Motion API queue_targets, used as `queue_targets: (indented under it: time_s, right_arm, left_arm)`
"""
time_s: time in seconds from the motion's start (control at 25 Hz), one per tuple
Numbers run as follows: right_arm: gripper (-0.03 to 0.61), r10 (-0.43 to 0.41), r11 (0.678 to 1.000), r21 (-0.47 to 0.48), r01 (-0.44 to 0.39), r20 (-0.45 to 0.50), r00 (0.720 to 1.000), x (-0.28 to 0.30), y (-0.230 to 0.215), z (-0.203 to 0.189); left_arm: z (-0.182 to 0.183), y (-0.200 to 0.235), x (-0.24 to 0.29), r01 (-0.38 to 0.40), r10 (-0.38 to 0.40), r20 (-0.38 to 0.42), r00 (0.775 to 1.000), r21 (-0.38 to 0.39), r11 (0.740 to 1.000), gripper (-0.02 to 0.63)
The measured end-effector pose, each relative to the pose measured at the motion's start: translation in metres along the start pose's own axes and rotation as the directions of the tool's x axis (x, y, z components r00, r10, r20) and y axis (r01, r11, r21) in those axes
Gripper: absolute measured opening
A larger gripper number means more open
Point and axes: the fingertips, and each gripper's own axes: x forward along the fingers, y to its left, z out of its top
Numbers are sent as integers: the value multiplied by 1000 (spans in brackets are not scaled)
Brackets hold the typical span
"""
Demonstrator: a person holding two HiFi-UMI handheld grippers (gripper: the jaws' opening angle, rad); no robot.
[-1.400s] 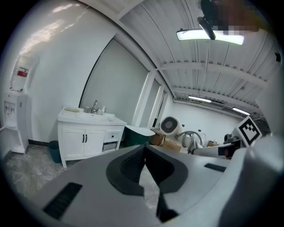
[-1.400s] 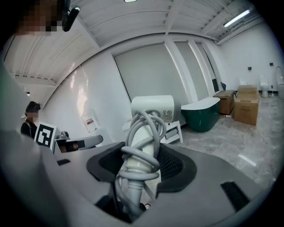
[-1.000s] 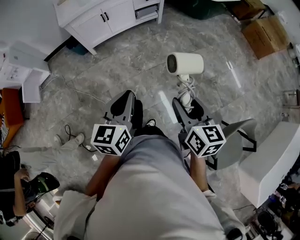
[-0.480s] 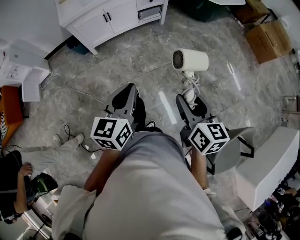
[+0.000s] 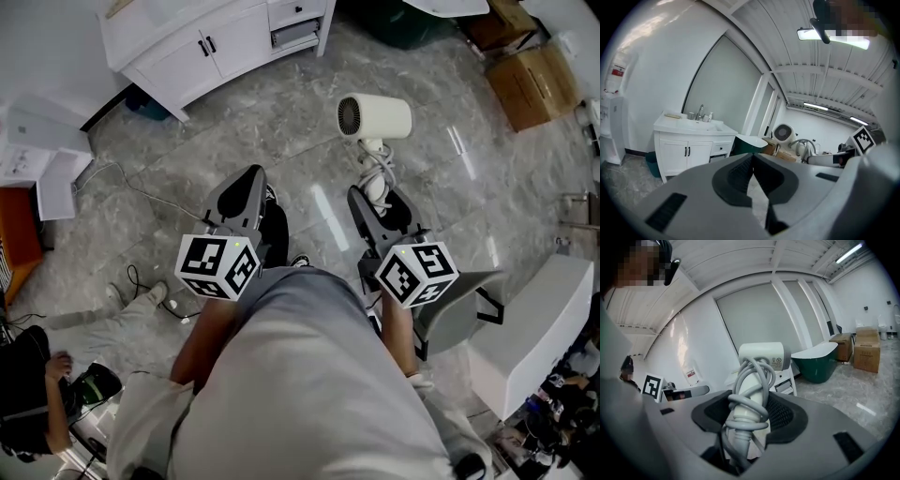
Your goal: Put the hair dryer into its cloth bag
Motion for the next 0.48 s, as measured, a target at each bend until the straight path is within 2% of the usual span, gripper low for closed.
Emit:
queue_targets:
  time_s: [0.48]
  right_arm:
    - [230,-10,1000,1,10,-5,1000,104,-7,62]
  left_arm:
    - [64,69,86,48,-48,6,999,-7,999,8]
